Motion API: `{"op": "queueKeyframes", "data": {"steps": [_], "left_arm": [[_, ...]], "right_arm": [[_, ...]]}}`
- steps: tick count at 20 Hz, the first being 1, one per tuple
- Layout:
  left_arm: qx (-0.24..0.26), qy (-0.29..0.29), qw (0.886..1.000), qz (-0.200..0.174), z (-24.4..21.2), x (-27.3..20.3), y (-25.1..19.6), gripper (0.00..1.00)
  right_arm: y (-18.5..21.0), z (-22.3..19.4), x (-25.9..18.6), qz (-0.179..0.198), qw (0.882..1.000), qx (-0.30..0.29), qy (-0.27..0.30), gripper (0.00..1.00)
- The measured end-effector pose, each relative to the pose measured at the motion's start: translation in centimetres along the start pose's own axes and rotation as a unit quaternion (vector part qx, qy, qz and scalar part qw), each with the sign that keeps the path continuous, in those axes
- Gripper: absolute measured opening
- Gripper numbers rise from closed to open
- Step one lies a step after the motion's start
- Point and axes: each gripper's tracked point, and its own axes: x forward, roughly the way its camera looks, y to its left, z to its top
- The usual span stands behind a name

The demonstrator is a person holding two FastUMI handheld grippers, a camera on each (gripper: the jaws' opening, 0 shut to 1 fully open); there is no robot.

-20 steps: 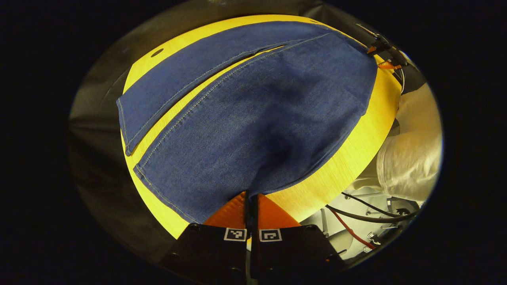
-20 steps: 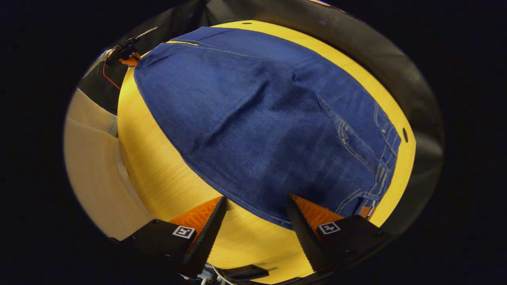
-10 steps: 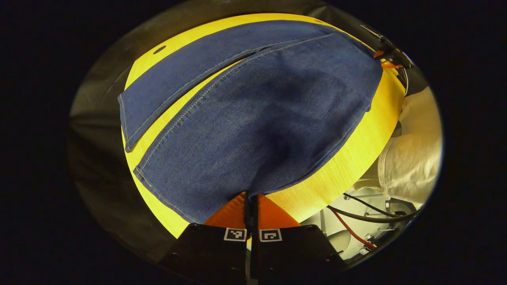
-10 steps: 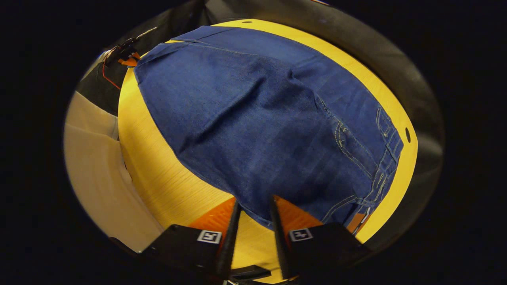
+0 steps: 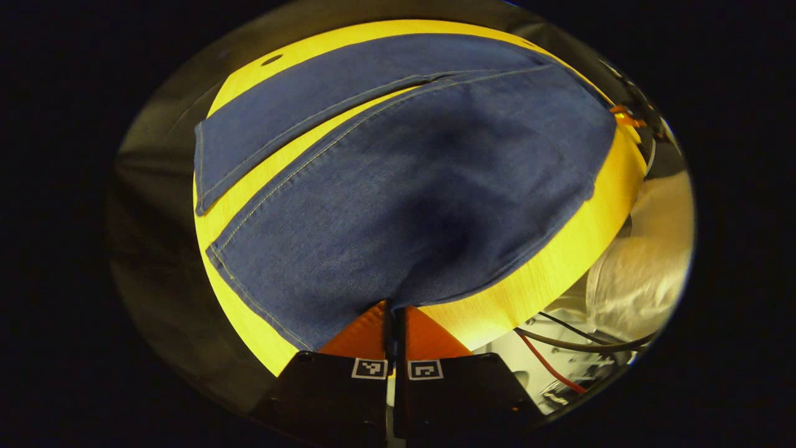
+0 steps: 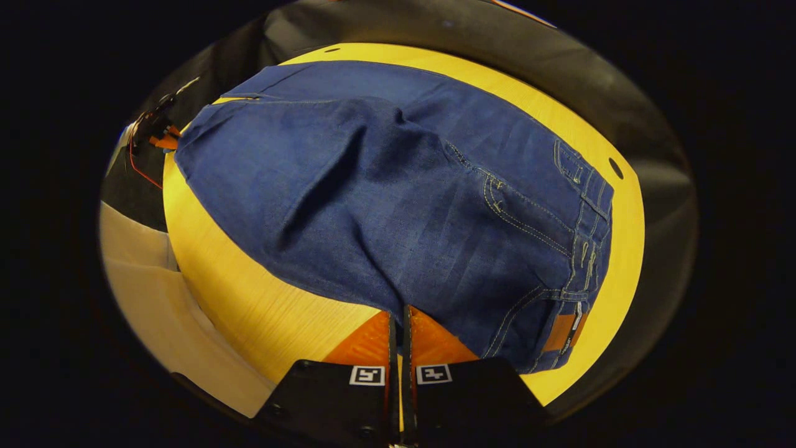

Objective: Grasp the waist and the cuffs of the jeans and fold them to make the two legs overlap; first hold the waist and fold one-third of the jeans toward the cuffs, then hold the cuffs and fold the remaining one-third in the same direction to finish folding.

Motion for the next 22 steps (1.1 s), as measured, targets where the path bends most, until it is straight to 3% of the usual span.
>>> {"op": "queueKeyframes", "data": {"steps": [4, 8, 11, 13, 16, 22], "left_arm": [[-0.033, 0.036, 0.998, 0.05, -0.1, 0.4, 0.4, 0.0], [0.023, 0.072, 0.994, 0.085, 0.1, -1.0, 1.2, 0.0], [0.005, 0.068, 0.995, 0.076, 1.9, -3.9, 2.2, 0.0], [-0.007, 0.054, 0.996, 0.076, 3.8, -6.0, 3.3, 0.0], [0.016, 0.035, 0.994, 0.104, 7.1, -8.8, 6.3, 0.0], [0.069, -0.001, 0.977, 0.201, 16.6, -11.6, 11.4, 0.0]], "right_arm": [[-0.1, 0.0, -0.2, -0.044, 0.999, 0.003, 0.005, 0.03], [-0.5, 0.3, -1.2, -0.089, 0.996, 0.008, 0.004, 0.03], [-1.2, 1.9, -3.5, -0.097, 0.995, 0.029, -0.012, 0.03], [-2.5, 3.6, -5.3, -0.111, 0.993, 0.04, -0.033, 0.03], [-4.2, 7.7, -7.9, -0.133, 0.986, 0.06, -0.08, 0.03], [-9.3, 16.3, -8.6, -0.177, 0.971, 0.072, -0.142, 0.03]]}}
